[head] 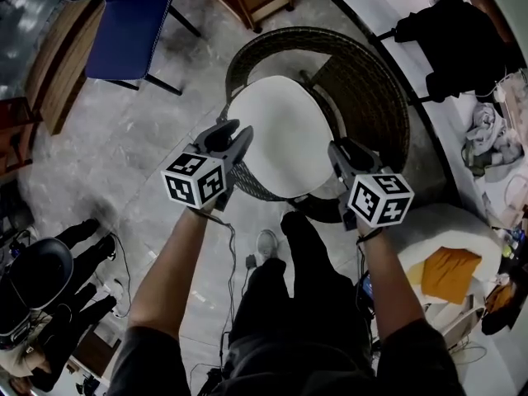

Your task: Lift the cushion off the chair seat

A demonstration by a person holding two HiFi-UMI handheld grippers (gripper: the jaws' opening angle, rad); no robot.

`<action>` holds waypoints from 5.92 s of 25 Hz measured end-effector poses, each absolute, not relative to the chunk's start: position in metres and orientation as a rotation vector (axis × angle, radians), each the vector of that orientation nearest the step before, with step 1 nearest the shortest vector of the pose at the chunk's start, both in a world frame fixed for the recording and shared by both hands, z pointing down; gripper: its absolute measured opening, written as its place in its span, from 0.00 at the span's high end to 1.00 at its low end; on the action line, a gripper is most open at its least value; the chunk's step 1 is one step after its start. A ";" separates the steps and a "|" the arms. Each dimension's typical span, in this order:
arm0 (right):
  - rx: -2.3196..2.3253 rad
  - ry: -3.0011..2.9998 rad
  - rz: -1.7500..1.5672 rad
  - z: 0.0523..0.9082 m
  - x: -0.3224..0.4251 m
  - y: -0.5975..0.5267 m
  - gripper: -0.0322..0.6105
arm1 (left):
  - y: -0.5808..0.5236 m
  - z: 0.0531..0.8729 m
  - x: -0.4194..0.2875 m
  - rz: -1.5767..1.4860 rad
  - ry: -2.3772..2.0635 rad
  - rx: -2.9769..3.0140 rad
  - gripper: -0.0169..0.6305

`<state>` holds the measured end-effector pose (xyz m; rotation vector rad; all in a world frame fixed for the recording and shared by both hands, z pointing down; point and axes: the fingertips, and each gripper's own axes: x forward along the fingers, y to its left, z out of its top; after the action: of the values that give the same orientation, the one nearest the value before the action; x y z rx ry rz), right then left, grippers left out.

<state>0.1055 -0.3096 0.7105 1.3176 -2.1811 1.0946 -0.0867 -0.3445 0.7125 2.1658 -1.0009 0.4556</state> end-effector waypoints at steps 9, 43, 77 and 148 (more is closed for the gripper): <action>1.265 -2.011 1.208 0.796 0.116 -0.290 0.69 | -0.356 0.784 -0.095 0.642 -0.972 2.112 0.65; 1.289 -1.297 1.439 0.982 0.152 -0.247 0.45 | -0.396 0.948 -0.136 1.051 -0.784 1.874 0.41; 1.307 -1.395 1.364 0.961 0.145 -0.253 0.85 | -0.391 0.944 -0.154 1.175 -0.943 1.831 0.91; 1.854 -2.292 0.558 0.320 0.157 -0.218 0.86 | -0.304 0.194 -0.142 0.452 -1.613 2.587 0.92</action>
<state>0.1574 -0.2175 0.3197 1.8544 -2.2919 0.5581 -0.1419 -0.3044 0.1939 2.5868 -1.6129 0.4521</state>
